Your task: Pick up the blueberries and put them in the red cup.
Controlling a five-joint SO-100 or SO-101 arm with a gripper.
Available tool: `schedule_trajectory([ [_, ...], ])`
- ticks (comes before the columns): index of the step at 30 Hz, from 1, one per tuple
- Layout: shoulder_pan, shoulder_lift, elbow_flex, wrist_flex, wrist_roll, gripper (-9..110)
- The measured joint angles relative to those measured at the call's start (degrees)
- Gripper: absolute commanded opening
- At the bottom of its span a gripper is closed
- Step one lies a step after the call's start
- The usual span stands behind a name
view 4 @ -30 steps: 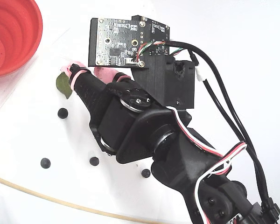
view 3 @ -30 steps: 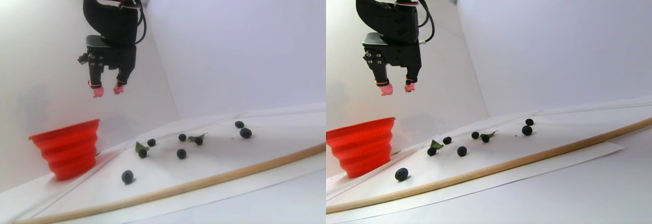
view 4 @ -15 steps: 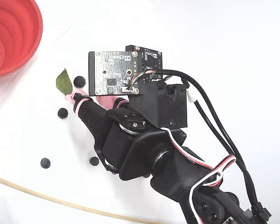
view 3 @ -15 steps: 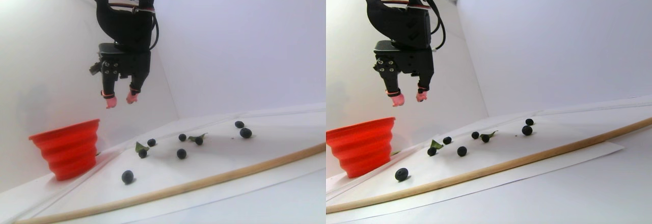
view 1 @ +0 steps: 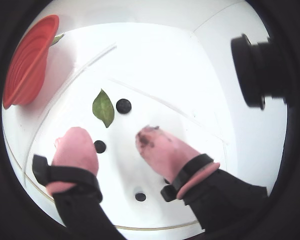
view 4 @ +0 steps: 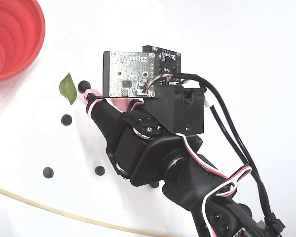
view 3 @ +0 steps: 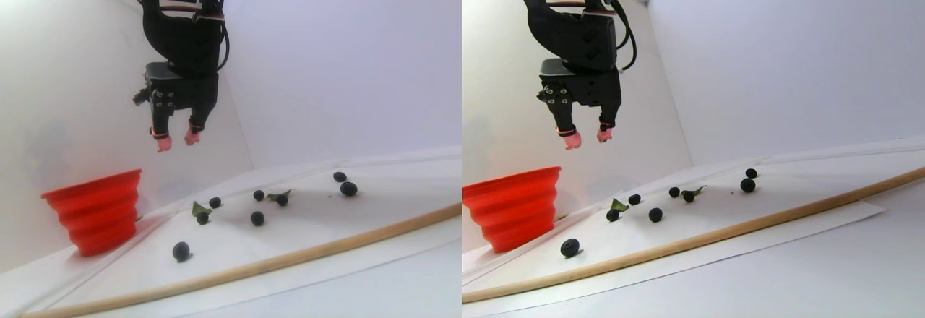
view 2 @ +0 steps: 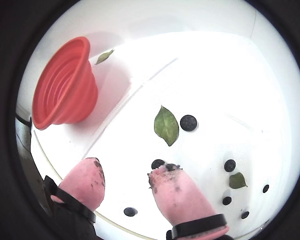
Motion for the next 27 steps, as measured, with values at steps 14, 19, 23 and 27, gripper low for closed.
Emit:
schedule_trajectory([
  [14, 1.23, -6.68, 0.35, -4.48, -1.32, 18],
  [19, 1.49, -8.61, 0.35, -5.80, -1.49, 19],
  [23, 1.76, -10.20, 0.35, -6.86, -2.02, 19],
  [27, 2.20, -11.78, 0.26, -7.91, -2.37, 19],
])
